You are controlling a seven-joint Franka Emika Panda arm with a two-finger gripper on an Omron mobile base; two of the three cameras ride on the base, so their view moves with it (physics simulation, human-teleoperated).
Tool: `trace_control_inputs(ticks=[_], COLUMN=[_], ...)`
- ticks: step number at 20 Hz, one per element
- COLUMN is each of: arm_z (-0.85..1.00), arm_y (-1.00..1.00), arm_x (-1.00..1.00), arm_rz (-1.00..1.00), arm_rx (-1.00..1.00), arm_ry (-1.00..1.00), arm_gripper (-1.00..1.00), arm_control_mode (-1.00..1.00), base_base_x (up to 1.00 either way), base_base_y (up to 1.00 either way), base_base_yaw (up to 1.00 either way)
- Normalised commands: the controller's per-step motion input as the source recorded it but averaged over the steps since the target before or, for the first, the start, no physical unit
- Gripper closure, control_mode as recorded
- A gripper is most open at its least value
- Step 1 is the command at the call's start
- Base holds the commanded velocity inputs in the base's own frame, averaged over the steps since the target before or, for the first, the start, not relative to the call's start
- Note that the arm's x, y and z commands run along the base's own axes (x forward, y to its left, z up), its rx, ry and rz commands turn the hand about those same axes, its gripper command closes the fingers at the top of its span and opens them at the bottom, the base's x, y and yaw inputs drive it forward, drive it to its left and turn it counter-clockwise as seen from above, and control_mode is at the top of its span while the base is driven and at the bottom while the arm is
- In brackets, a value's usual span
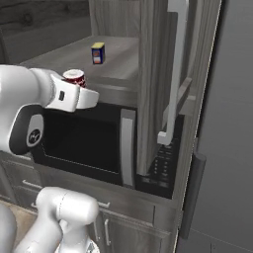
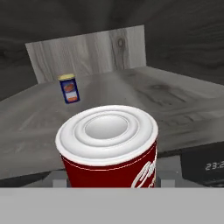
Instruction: Restock the canned food cabinet by taking the new fresh canned food from the counter and placing it in the cabinet. Then, take the old canned food from the cabinet and place it on the counter.
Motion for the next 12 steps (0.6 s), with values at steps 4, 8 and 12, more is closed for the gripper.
trace_control_inputs(ticks=[4, 8, 12], arm_z=[-0.25, -0.01, 0.00], arm_y=[0.01, 0.00, 0.00], arm_x=[-0.11, -0.01, 0.00], arm_rz=[0.02, 0.00, 0.00], arm_rx=[0.00, 0.00, 0.00], arm_ry=[0.19, 0.01, 0.00], arm_gripper=[1.00, 1.00, 1.00], arm_control_mode=[-1.00, -1.00, -1.00], base_base_x=[0.00, 0.00, 0.00], base_base_y=[0.00, 0.00, 0.00], base_base_yaw=[0.00, 0.00, 0.00])
